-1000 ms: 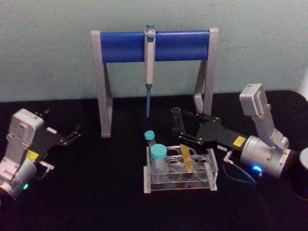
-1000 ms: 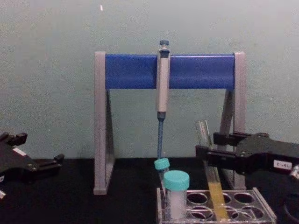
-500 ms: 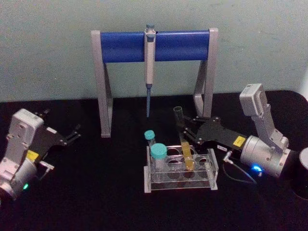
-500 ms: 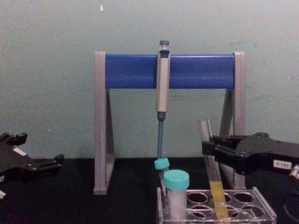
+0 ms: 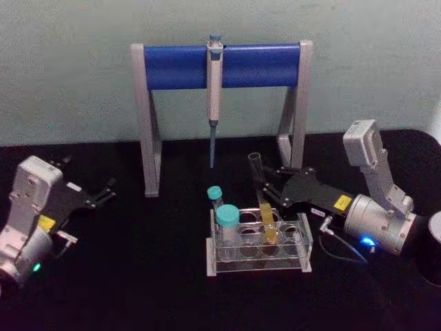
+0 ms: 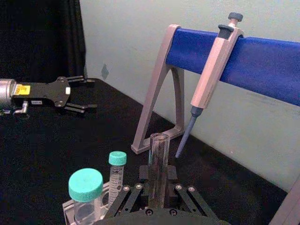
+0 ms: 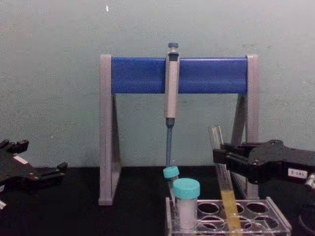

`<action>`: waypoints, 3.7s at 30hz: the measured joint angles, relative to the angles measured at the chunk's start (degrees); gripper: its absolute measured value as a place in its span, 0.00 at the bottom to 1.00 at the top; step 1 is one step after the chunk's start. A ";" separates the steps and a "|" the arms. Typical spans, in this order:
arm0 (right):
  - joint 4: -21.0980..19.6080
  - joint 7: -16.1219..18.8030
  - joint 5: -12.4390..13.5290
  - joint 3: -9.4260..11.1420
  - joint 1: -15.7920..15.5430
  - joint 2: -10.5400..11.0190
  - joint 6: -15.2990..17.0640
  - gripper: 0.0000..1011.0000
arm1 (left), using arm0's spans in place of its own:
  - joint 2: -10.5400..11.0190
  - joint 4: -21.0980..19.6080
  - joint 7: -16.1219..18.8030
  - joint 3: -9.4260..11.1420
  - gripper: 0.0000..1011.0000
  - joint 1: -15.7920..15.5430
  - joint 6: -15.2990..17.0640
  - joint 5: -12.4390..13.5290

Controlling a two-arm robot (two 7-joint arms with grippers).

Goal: Pick up the test tube from the test tube rack, shake it, then place it back into the test tube rack.

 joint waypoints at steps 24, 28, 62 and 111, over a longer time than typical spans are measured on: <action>-0.95 1.04 3.27 1.67 -1.20 0.03 -1.76 0.22 | 0.00 0.00 0.00 0.00 0.99 0.00 0.00 0.00; -2.20 1.54 5.21 2.50 -1.98 0.32 -2.56 0.22 | 0.00 0.00 0.00 0.00 0.99 0.00 0.00 0.00; -8.06 3.37 11.59 5.99 -4.15 1.00 -9.58 0.22 | 0.00 0.00 0.00 0.00 0.99 0.00 0.00 0.00; -4.66 1.84 7.14 5.44 -1.65 0.93 -9.42 0.22 | 0.00 0.00 0.00 0.00 0.99 0.00 0.00 0.00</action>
